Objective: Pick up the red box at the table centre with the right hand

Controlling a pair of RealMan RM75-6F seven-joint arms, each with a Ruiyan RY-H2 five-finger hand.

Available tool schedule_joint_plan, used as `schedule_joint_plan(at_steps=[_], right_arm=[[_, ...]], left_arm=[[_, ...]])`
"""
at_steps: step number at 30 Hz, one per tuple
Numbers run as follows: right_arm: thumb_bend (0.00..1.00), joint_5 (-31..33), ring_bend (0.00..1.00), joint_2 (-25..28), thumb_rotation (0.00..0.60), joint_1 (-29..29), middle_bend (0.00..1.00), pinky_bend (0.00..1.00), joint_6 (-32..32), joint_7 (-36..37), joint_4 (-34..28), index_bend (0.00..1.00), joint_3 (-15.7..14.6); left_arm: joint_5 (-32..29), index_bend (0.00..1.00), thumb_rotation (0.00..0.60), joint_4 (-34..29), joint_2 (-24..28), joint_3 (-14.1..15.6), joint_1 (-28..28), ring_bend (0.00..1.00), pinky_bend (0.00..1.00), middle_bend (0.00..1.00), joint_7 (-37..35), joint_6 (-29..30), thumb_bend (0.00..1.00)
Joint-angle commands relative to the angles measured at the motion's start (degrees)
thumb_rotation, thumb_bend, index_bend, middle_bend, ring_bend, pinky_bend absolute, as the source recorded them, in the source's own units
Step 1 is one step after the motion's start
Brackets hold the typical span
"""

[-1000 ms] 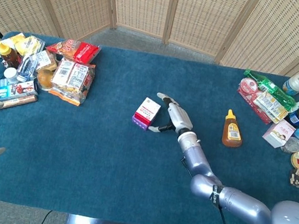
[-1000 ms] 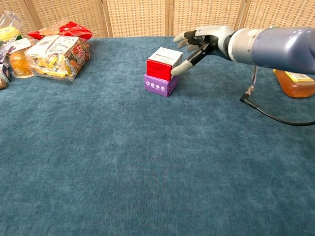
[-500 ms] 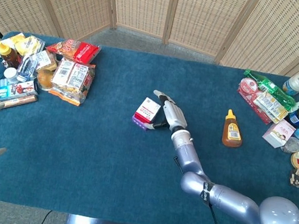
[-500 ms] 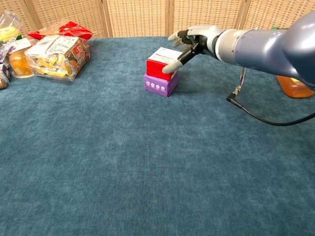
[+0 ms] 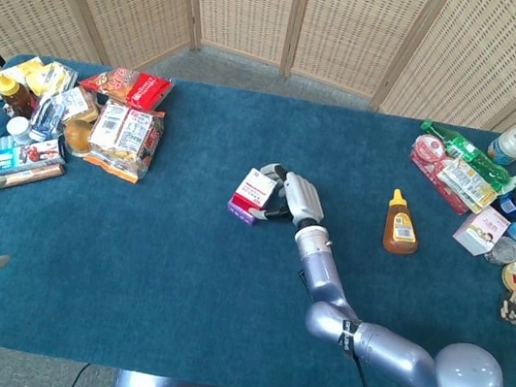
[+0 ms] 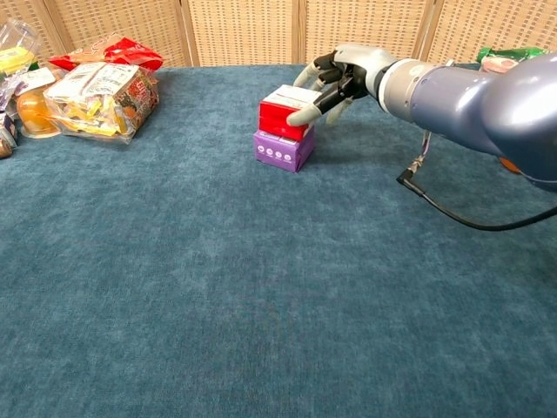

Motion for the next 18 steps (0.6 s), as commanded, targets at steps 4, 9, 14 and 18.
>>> schedule_joint_plan(at_steps=[4, 9, 14, 18], right_arm=[[0.22, -2.27, 0.54, 1.90, 0.600, -1.64, 0.71, 0.63, 1.73, 0.16, -4.04, 0.59, 0.48], [0.22, -3.63, 0.54, 4.90, 0.600, -3.12, 0.71, 0.63, 3.90, -0.39, -9.34, 0.59, 1.34], [0.23, -4.69, 0.54, 9.71, 0.600, -5.14, 0.71, 0.63, 7.19, -1.67, -17.52, 0.59, 2.65], [0.23, -4.38, 0.54, 13.48, 0.600, -6.32, 0.71, 0.63, 9.76, -3.57, -23.65, 0.60, 3.86]], left_arm=[[0.28, 0.00, 0.600, -0.05, -0.05, 0.08, 0.03, 0.00, 0.00, 0.00, 0.06, 0.10, 0.17], [0.66, 0.00, 0.600, -0.21, 0.10, 0.17, 0.24, 0.00, 0.00, 0.00, -0.02, 0.49, 0.17], [1.45, 0.00, 0.600, -0.45, 0.15, 0.29, 0.09, 0.00, 0.00, 0.00, -0.14, 0.40, 0.17], [2.40, 0.00, 0.600, -0.66, 0.25, 0.50, 0.04, 0.00, 0.00, 0.00, -0.34, 0.44, 0.17]])
